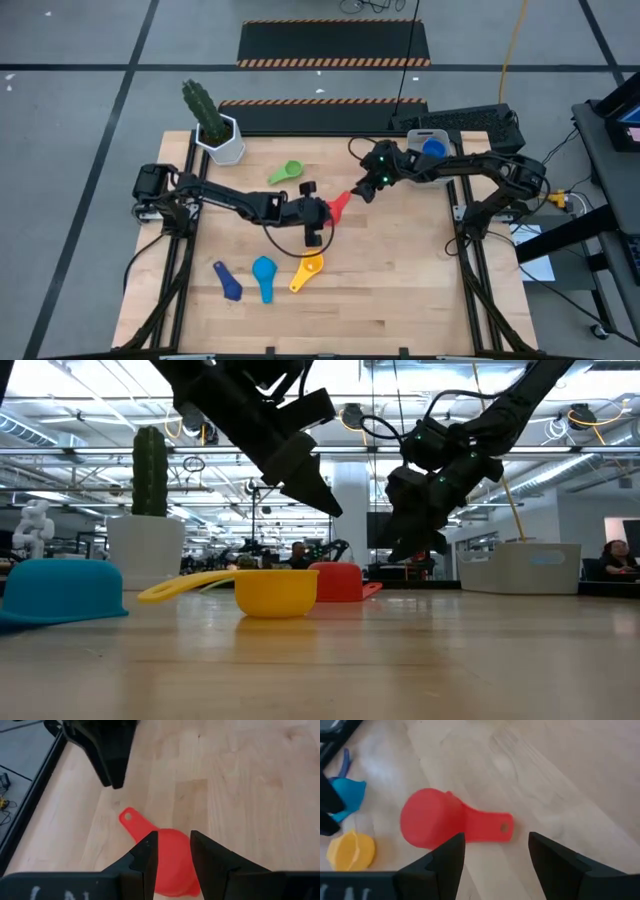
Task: Nest measuring cups in basket
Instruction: Stack the red measuring cup on top of the dark blue measuring cup in the gray bin
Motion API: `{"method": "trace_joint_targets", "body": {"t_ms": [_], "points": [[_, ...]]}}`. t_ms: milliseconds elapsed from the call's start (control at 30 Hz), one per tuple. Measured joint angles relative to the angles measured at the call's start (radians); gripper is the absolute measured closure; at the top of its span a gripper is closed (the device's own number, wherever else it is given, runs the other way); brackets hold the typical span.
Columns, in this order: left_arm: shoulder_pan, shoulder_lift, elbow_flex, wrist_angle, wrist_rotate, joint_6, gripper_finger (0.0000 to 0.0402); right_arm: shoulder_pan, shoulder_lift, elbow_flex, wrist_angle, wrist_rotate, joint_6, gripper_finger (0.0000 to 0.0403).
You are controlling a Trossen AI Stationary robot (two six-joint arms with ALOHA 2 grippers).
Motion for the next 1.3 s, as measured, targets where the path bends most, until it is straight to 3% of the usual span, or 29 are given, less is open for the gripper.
{"method": "trace_joint_targets", "body": {"t_ms": [233,633,933,1300], "points": [[0.024,0.000,0.000,-0.003,0.067,0.043,0.0284,-0.020,0.031,0.081,-0.082,-0.037,0.010,0.0190],[0.025,-0.001,0.000,-0.095,0.076,0.054,0.0284,-0.005,0.247,0.224,-0.282,-0.069,-0.065,0.0190],[0.019,-0.001,0.000,-0.105,0.214,0.022,0.0284,-0.015,0.249,0.229,-0.256,-0.118,-0.078,0.0190],[0.042,0.014,0.000,-0.096,0.190,0.047,0.0284,-0.015,0.266,0.228,-0.207,-0.121,-0.063,0.0190]]}}
